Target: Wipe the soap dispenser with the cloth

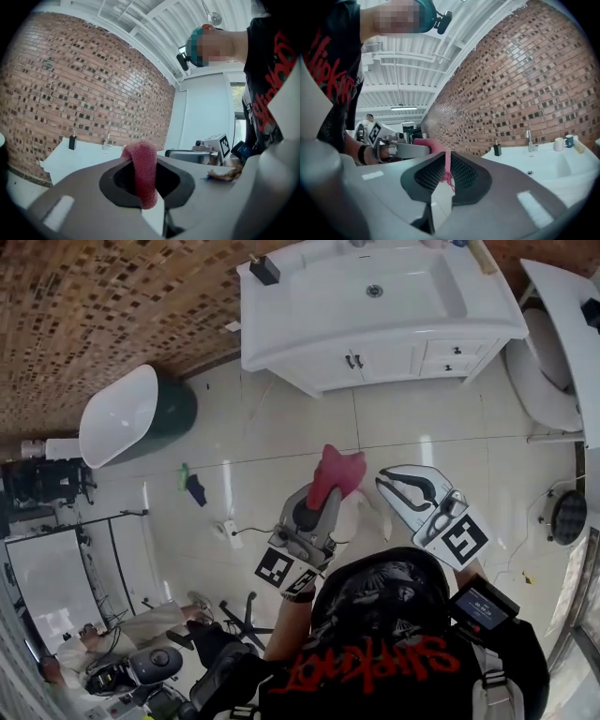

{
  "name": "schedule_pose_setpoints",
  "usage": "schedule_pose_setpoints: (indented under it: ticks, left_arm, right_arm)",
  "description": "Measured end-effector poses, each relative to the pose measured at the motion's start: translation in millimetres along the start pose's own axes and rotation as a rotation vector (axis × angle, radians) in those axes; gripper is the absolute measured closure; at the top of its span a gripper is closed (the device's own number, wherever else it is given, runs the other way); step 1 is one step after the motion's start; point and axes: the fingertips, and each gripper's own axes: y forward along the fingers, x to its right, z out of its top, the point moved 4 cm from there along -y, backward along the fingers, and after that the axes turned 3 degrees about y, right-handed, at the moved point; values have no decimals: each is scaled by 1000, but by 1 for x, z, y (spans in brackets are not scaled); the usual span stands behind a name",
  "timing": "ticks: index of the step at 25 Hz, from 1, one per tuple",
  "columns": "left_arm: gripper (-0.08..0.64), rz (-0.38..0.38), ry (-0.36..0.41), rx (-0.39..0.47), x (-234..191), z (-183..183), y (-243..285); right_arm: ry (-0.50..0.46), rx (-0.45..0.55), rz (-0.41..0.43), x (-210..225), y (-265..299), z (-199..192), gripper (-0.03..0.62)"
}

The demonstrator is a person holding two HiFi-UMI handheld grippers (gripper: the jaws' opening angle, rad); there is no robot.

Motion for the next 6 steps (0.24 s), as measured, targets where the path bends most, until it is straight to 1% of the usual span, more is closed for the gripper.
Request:
schedule_pose_setpoints:
  ticks: [3,6]
  left_arm:
    - [515,-20,45,-56,18,8,-30]
    - [515,-66,65,-56,51,28,-73]
  right_arm:
    - [-13,13,41,-55,-9,21,560]
    - [-9,16,25,-113,-23,38,560]
